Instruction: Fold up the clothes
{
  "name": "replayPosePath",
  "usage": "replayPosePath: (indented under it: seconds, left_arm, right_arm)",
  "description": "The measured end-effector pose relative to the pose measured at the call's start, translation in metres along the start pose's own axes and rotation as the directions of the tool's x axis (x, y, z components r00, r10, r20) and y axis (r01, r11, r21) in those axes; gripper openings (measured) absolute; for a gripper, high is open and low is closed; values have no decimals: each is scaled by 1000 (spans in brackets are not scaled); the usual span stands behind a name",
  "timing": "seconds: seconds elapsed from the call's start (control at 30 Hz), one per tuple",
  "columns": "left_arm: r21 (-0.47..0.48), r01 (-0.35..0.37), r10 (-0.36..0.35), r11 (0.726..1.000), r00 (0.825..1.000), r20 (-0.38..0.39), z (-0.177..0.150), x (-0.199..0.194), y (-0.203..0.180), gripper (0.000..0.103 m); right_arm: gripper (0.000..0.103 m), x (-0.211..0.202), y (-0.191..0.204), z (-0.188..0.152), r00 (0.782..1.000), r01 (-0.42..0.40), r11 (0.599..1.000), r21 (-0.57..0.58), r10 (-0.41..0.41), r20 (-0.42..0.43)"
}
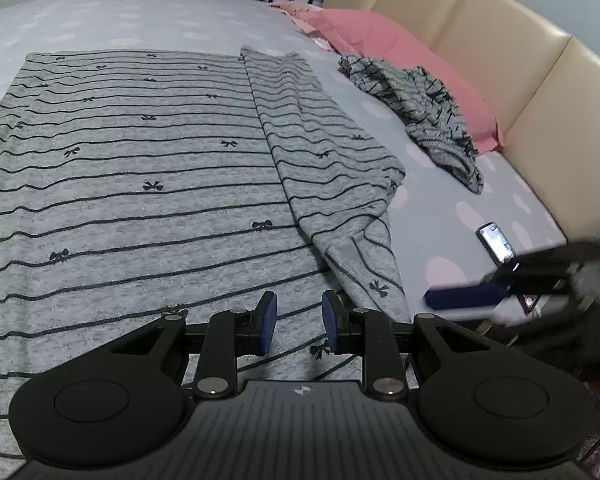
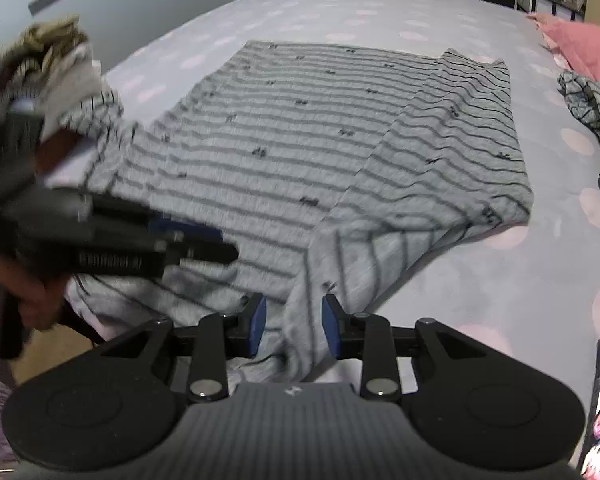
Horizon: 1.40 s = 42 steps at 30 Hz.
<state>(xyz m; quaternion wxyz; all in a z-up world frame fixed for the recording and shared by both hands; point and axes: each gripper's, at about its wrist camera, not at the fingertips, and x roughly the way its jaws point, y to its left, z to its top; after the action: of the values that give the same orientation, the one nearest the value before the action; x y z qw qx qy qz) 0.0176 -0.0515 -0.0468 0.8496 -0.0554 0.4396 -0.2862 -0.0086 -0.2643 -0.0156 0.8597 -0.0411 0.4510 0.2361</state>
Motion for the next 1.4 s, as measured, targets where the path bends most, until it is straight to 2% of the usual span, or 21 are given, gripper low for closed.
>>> replayPosePath:
  seconds: [0.17,0.2,0.23,0.3,0.4,0.47,0.53,0.63,0.67,0.73,0.83,1.03,1.17,1.4]
  left_arm:
    - [-2,27,-27,1000,1000,6,-7,-1,2,22]
    - [2,31,-31,1000,999,6,-8,-1,2,22]
    - [7,30,-30,1000,1000,9,-9,0,3,22]
    - [29,24,-25,999,1000,13,-8,5,3,22]
    - [47,25,-26,999,1000,15,-3,19,3,18]
    - [29,46,-46,999,999,11,0,32,4,18]
    - [34,64,-64,997,998,2,1,45,0,16]
    - [92,104,-103,990,995,-11,1,59,-14,16]
    - [114,122,-121,986,992,-21,1,63,-19,16]
    - [141,167,-160,976,985,-61,-2,72,-28,9]
    - [124,247,-229,961,963,-144,-13,81,-30,9]
    - [168,313,-278,935,939,-201,-37,70,-37,7]
    - [195,325,-281,925,933,-223,-54,57,-42,7]
    - [211,326,-274,922,930,-244,-61,39,-45,7]
  right_arm:
    - [32,30,16,-9,996,84,995,-62,-86,-29]
    - [22,35,16,-10,993,110,991,-73,-112,-31]
    - [4,39,15,-10,990,138,987,-83,-140,-29]
    - [4,35,10,-10,985,168,984,-64,-170,-16]
    - [4,22,6,-6,985,166,986,-35,-167,-35]
    - [4,8,8,-4,989,138,990,-18,-139,-42]
    - [3,-2,13,-1,989,143,989,-31,-144,-26]
    - [3,-7,17,2,990,137,990,-40,-137,-14]
    - [3,-6,18,3,991,132,990,-42,-132,-16]
    - [3,-2,20,2,991,130,990,-51,-131,-26]
    - [3,-1,17,3,989,141,989,-53,-143,-32]
    - [3,9,15,1,993,100,994,-40,-102,-66]
    - [3,19,17,-2,992,75,996,-48,-80,-96]
    - [4,47,18,-9,984,69,995,-72,-79,-160]
